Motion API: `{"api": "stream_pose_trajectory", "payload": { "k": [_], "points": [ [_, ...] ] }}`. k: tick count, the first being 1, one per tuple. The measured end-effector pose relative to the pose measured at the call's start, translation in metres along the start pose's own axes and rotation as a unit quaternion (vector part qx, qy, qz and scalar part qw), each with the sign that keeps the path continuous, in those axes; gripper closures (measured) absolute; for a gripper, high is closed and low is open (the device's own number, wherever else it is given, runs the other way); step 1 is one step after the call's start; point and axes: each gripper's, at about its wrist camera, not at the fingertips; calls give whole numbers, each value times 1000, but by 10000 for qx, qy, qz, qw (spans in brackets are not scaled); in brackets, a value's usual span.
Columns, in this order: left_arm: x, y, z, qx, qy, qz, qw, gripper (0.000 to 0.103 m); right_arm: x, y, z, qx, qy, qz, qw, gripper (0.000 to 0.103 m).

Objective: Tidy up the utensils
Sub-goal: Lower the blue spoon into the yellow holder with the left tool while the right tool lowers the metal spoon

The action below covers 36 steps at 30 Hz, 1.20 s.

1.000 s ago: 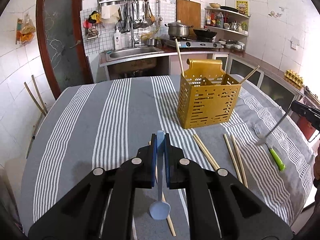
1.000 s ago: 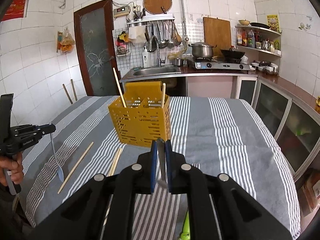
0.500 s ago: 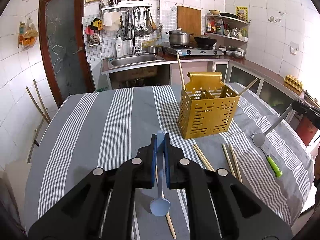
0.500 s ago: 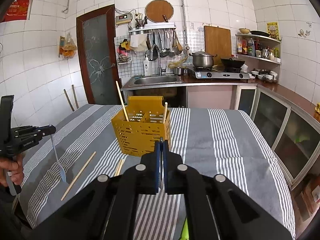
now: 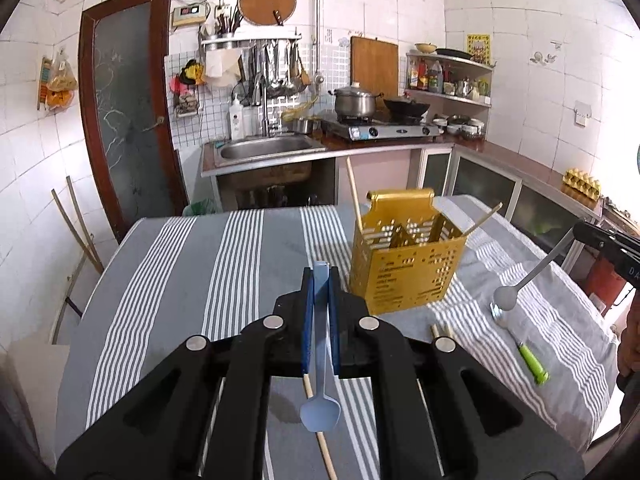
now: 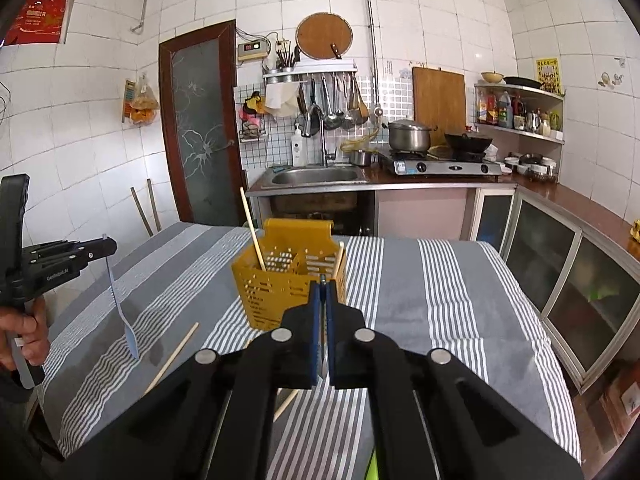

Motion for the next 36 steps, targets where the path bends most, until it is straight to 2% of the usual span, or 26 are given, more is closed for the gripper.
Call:
{"api": "stream_pose_trajectory", "payload": {
  "k": [14,17,24,36],
  "points": [
    [-33,-2,60,-566,-16,-351,9978,98,8,-3,40,-305,176,42,9994,100],
    [-40,-7,74,-657,43,-593,9961,98,8,-8,51,-351,197,51,9992,100],
    [-60,-19,102,-907,-116,-525,9944,98,8,-17,69,-423,220,85,9988,100],
    [-64,-47,127,-955,58,-593,9936,97,2,-39,92,-416,196,80,9989,100]
  ]
}}
Point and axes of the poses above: each gripper's, at about its wrist camera, not at the fingertips, and y roughly against the way its jaws point, x to its left, z to its top, and after that the axes turned 6 degrees about y, right-handed
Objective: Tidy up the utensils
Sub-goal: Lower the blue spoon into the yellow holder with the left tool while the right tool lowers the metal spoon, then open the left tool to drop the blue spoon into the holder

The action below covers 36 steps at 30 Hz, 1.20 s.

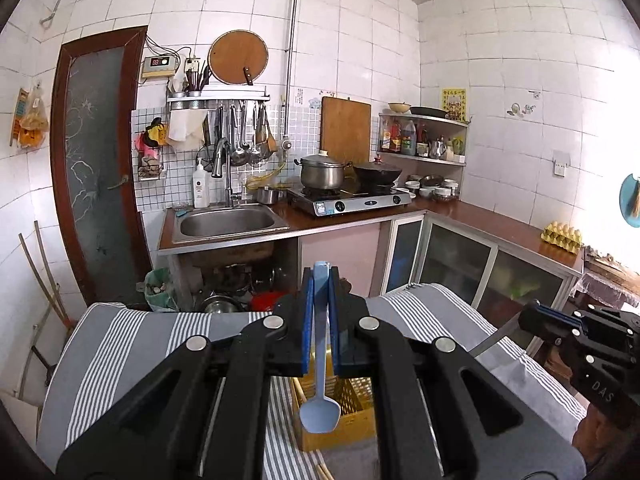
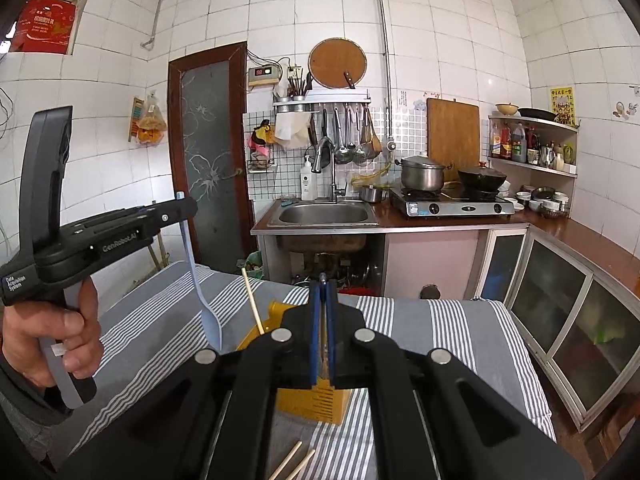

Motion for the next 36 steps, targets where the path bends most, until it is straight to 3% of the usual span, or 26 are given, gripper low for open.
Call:
{"api": "stream_pose_trajectory", "payload": {
  "k": [16,21,22,23,24,27,31,34,36],
  "points": [
    [8,-62,-9,212,180,-1,9996,97,-5,-55,0,303,-101,32,9995,100],
    [14,-98,-26,709,309,44,9970,97,-11,-92,-11,860,-257,136,9959,98],
    [14,-102,-29,786,303,87,9964,95,-12,-95,-12,890,-243,20,9957,98],
    [16,-103,-31,823,300,122,9961,83,-13,-94,-11,872,-209,-95,9959,97],
    [19,-100,-31,779,335,134,9963,76,-14,-89,-9,778,-203,-192,9966,97],
    [29,-80,-26,605,349,255,9972,76,-25,-63,-2,415,-304,-350,9981,97],
    [45,-52,-27,588,300,457,9968,76,-34,-41,-5,321,-362,-452,9978,97],
    [62,-28,-44,640,324,623,9955,74,-37,-24,-21,332,-447,-466,9974,97],
    [78,-8,-66,671,375,813,9937,64,-39,-14,-36,401,-499,-459,9969,95]
  ]
}}
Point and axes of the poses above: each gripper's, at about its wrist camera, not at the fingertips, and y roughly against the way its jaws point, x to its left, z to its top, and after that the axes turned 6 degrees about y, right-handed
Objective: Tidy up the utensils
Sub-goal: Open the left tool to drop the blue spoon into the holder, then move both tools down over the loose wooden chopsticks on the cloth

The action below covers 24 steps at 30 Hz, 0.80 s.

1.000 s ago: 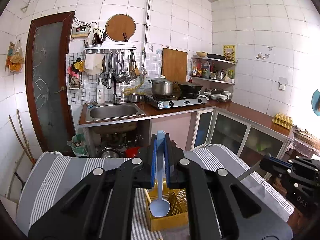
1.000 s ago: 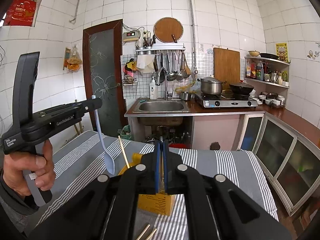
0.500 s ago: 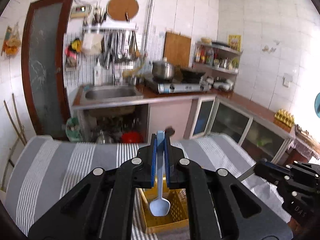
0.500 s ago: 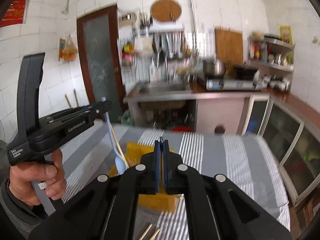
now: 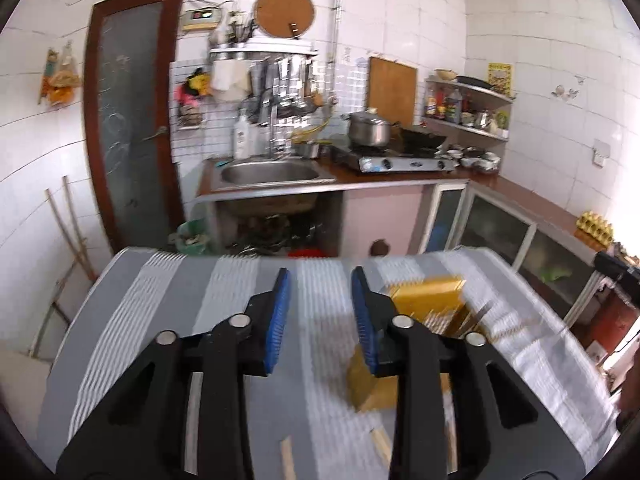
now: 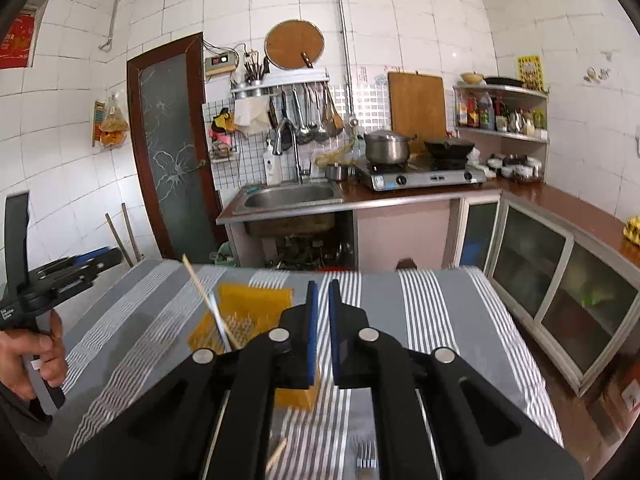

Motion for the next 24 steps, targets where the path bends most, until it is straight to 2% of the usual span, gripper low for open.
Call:
{"api": "stream_pose_trajectory", "payload": {
  "k": [1,2,3,5,10,12,15,19,24],
  "points": [
    [10,5,-13,43,83,50,9999,61,-1,4,-10,34,-10,-14,10000,91],
    [18,9,-21,51,147,94,9998,57,-2,7,-20,94,-38,-17,9999,82],
    [31,16,-40,68,226,269,9994,57,-3,9,-29,149,-73,-13,9999,78],
    [45,24,-64,138,291,412,9986,55,-3,14,-59,314,-203,-46,9993,78],
    [71,40,-129,438,510,686,9954,34,9,11,-122,840,-411,6,9956,77],
    [73,44,-147,503,565,686,9948,24,15,11,-141,1008,-443,57,9939,77],
    [73,50,-175,662,628,643,9937,14,28,18,-175,1231,-507,115,9910,77],
    [70,56,-194,757,536,722,9931,9,37,24,-200,1448,-585,100,9877,77],
    [61,58,-195,749,345,696,9942,6,47,26,-202,1486,-476,119,9877,73]
  ]
}}
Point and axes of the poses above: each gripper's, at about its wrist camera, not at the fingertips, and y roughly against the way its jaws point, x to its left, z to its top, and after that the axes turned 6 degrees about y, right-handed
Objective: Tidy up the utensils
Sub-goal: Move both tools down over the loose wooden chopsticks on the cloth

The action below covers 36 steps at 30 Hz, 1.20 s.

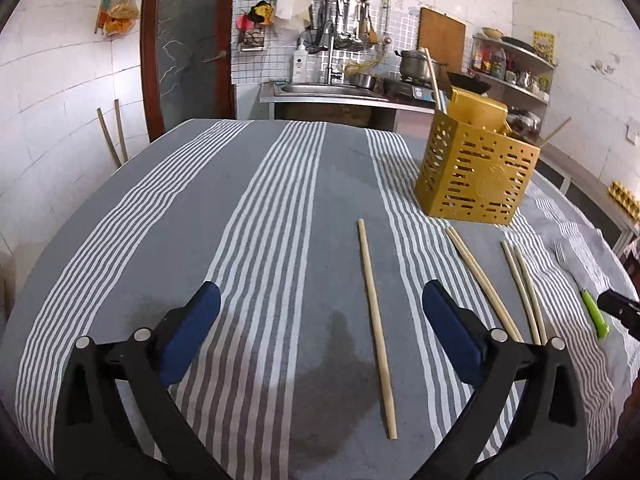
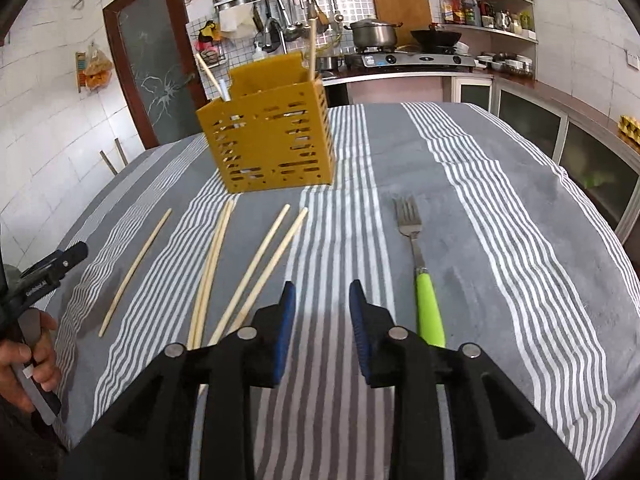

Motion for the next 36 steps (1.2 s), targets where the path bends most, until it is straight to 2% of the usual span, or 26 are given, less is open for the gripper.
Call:
{"api": "stream_pose_trajectory", "payload": {
  "k": [8,13,23,29,36],
  "points": [
    [-14,-6,10,81,-261,-291,9992,5,18,-6,21,-119,174,35,9998,68],
    [-15,-19,21,160,-359,-224,9990,5,37,-20,36,-64,386,171,9991,68],
    [-14,-51,33,392,-354,59,9986,5,47,-56,46,245,333,170,9990,68],
    [-15,-65,37,519,-206,2,9984,6,54,-70,51,339,401,212,9984,68],
    [-19,-89,37,910,-178,-93,9956,23,62,-89,61,483,464,247,9974,68]
  ]
}}
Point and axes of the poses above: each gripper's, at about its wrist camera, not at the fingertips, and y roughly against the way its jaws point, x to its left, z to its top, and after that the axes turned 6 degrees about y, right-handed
